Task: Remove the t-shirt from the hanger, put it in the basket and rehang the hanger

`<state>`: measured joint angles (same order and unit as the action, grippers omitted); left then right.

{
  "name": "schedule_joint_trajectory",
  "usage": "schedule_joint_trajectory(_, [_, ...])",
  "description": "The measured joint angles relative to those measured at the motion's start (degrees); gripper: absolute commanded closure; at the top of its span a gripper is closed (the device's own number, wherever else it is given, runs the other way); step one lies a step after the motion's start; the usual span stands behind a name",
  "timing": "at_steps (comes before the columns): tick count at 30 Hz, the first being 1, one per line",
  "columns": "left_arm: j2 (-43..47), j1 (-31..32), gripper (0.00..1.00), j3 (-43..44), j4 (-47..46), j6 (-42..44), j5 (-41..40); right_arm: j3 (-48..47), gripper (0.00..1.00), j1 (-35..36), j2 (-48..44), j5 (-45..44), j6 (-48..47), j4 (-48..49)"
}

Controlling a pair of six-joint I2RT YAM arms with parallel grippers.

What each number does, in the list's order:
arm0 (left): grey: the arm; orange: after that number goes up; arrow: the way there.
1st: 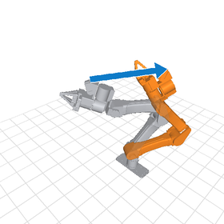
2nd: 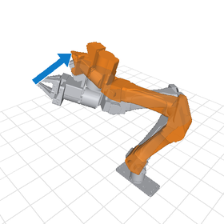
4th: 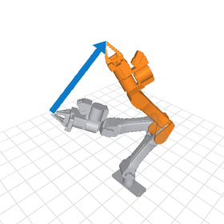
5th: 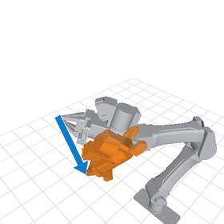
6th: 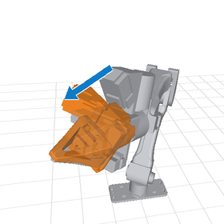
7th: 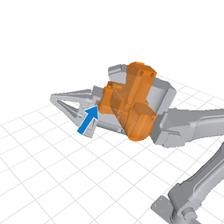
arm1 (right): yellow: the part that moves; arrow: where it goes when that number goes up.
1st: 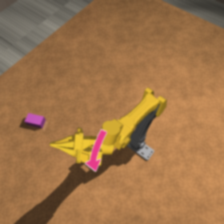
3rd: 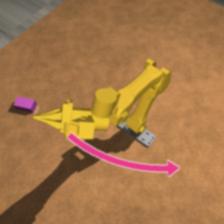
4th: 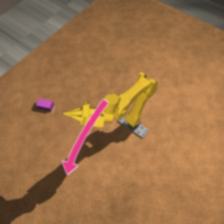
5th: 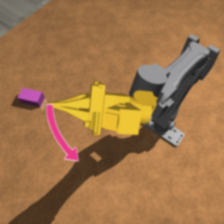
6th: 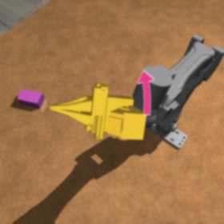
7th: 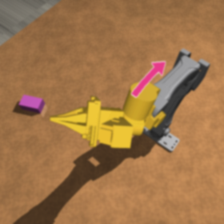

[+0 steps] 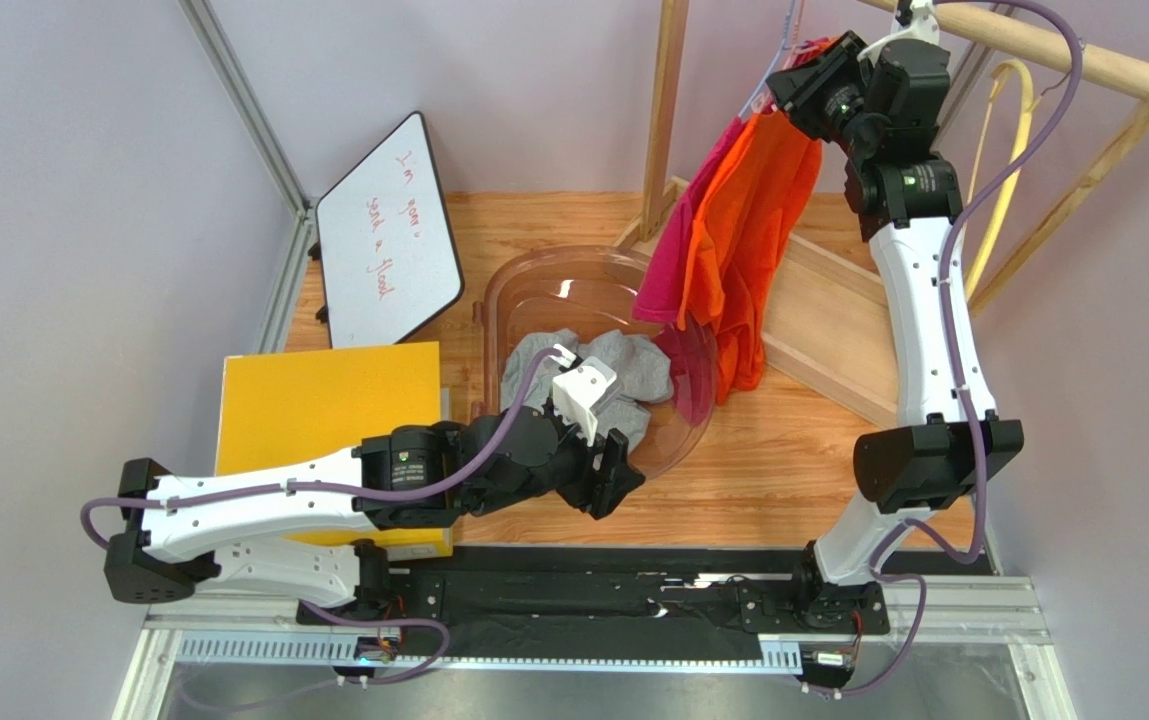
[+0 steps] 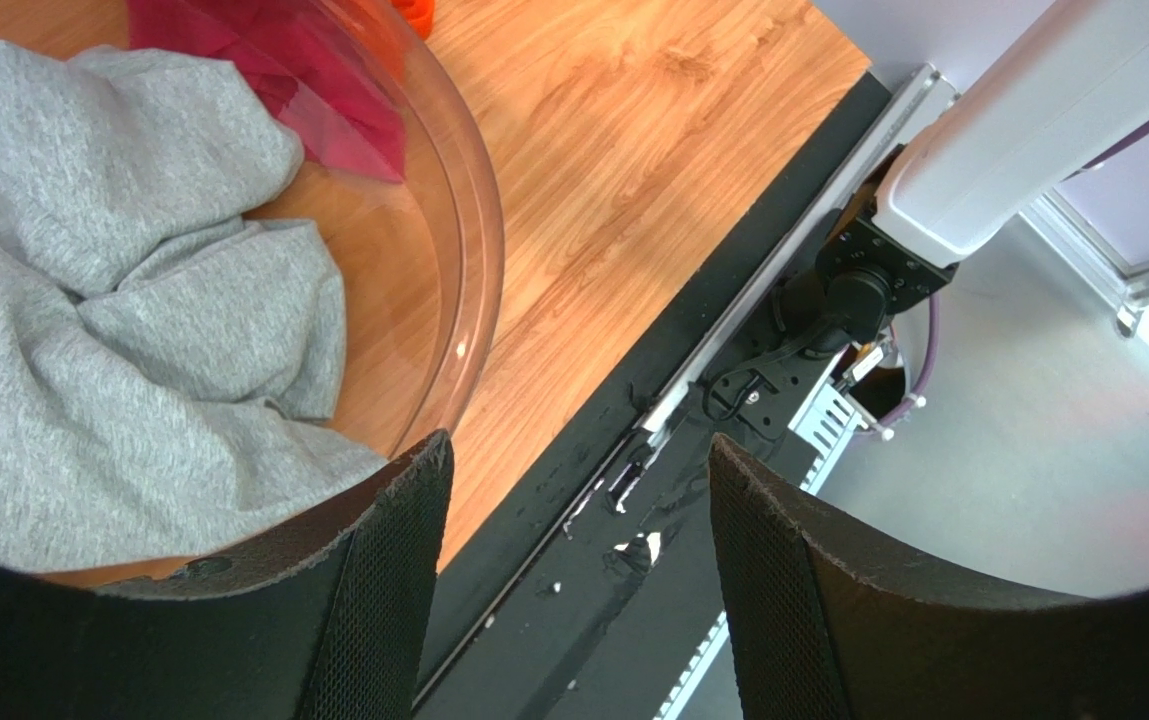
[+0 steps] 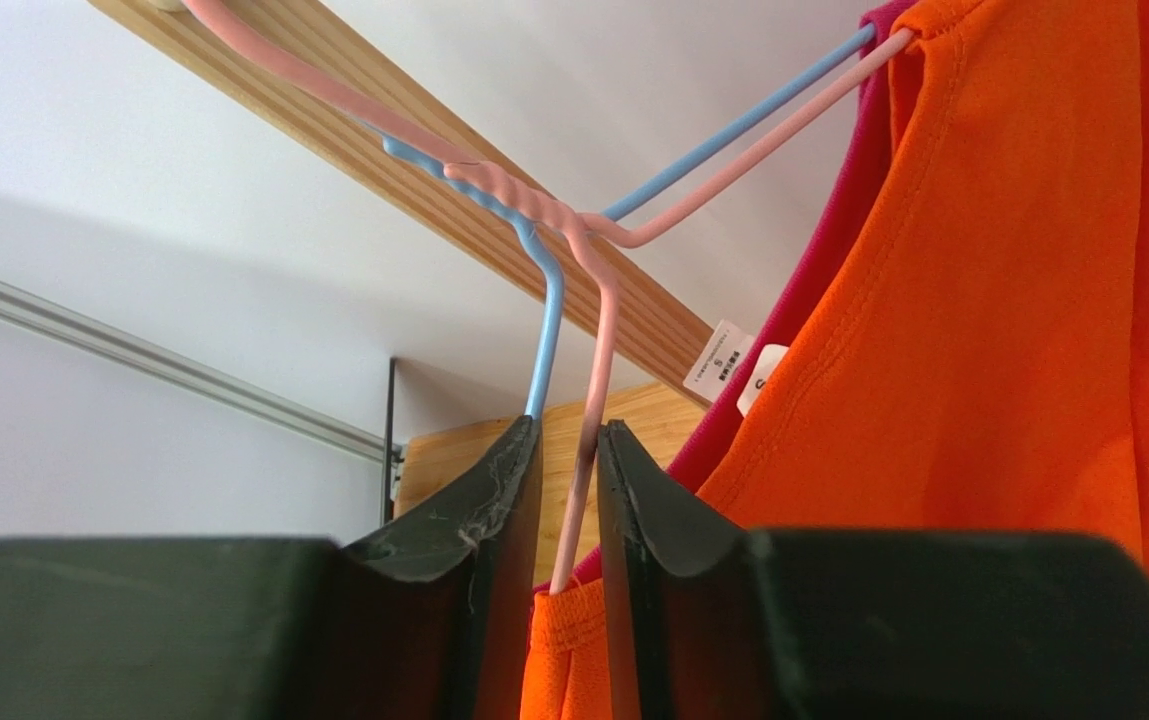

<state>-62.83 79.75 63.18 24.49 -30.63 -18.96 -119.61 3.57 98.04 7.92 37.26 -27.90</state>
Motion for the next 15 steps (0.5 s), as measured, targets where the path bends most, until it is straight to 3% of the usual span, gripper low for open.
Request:
schedule_joint_trajectory(11, [0.07, -0.39, 0.32, 0.0, 0.11, 0.42, 0.92, 4.52, 0.82, 0.61, 0.13, 0.0, 0.37, 2.89])
schedule_joint_trajectory(15, [0.09, -0.42, 0.32, 0.0, -0.31, 0.74, 1.51, 5.2, 0.98, 0.63, 0.13, -0.48, 0.04, 3.28])
